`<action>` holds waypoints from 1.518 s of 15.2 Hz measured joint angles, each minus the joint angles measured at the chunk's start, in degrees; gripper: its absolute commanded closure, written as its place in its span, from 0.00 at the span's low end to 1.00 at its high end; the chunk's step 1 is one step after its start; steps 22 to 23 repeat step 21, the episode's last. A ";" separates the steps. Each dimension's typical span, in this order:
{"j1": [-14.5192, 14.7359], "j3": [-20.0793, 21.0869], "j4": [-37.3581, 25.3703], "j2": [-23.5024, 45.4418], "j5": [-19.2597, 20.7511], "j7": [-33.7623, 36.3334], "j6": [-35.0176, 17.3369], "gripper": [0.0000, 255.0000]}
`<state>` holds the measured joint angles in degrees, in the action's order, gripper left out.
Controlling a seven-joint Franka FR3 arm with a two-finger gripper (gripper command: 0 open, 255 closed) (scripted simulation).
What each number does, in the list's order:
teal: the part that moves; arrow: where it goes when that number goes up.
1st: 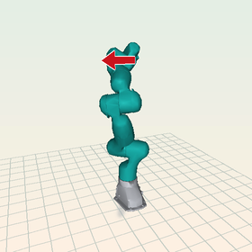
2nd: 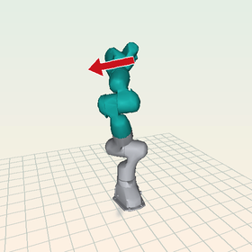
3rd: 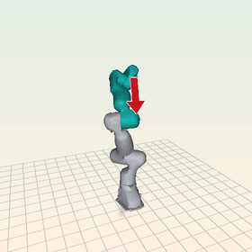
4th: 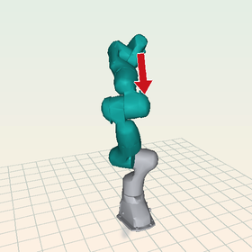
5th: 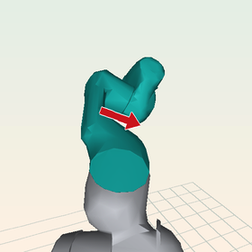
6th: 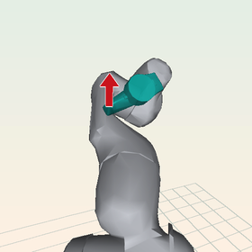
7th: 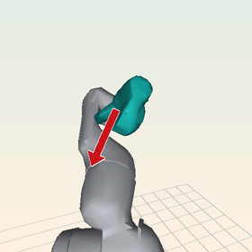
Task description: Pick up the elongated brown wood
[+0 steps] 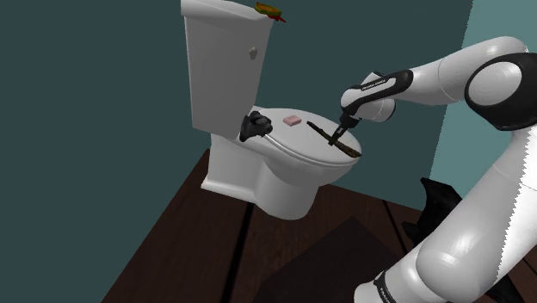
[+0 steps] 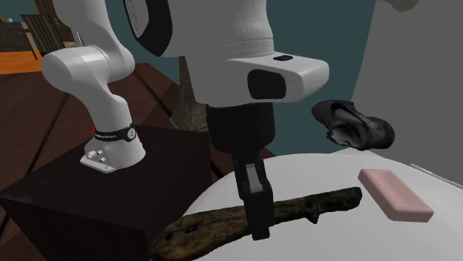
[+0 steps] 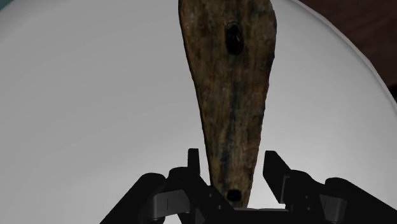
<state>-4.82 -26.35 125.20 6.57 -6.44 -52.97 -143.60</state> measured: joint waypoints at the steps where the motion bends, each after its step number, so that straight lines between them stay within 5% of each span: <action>1: -0.02 0.00 -0.07 0.06 -0.05 -0.03 0.04 1.00; 23: 0.48 -0.61 -5.17 -5.76 4.91 3.43 9.95 1.00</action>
